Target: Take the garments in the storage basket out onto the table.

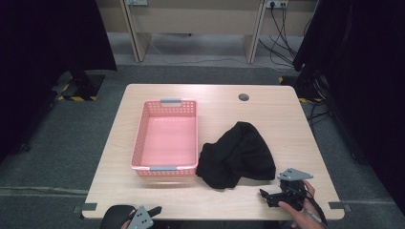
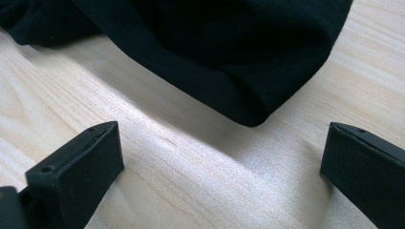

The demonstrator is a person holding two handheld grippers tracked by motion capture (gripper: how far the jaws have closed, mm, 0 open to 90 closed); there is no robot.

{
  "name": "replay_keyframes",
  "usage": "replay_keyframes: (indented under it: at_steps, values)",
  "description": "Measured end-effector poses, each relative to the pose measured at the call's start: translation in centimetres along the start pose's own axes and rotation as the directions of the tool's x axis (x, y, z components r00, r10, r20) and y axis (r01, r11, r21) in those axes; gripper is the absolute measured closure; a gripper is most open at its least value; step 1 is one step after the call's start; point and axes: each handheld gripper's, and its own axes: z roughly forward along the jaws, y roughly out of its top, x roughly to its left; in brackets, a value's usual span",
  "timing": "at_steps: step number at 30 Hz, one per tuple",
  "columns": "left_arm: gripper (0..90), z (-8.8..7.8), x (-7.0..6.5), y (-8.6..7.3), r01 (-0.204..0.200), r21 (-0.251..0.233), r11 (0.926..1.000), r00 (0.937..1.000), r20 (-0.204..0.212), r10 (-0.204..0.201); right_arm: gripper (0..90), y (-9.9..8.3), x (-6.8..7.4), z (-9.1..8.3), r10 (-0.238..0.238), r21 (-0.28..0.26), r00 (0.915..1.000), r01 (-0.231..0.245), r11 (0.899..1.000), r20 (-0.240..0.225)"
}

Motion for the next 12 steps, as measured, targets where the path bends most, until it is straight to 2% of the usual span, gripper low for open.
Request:
replay_keyframes:
  at_steps: [12]
  values:
    - [4.4, 0.05, 0.02, -0.05, 0.001, 0.003, 1.0000, 1.0000, 0.000, -0.001, 0.8, 0.00, 0.00, 0.00, 0.000, 0.000, 1.0000, 0.000, 1.000, 0.000]
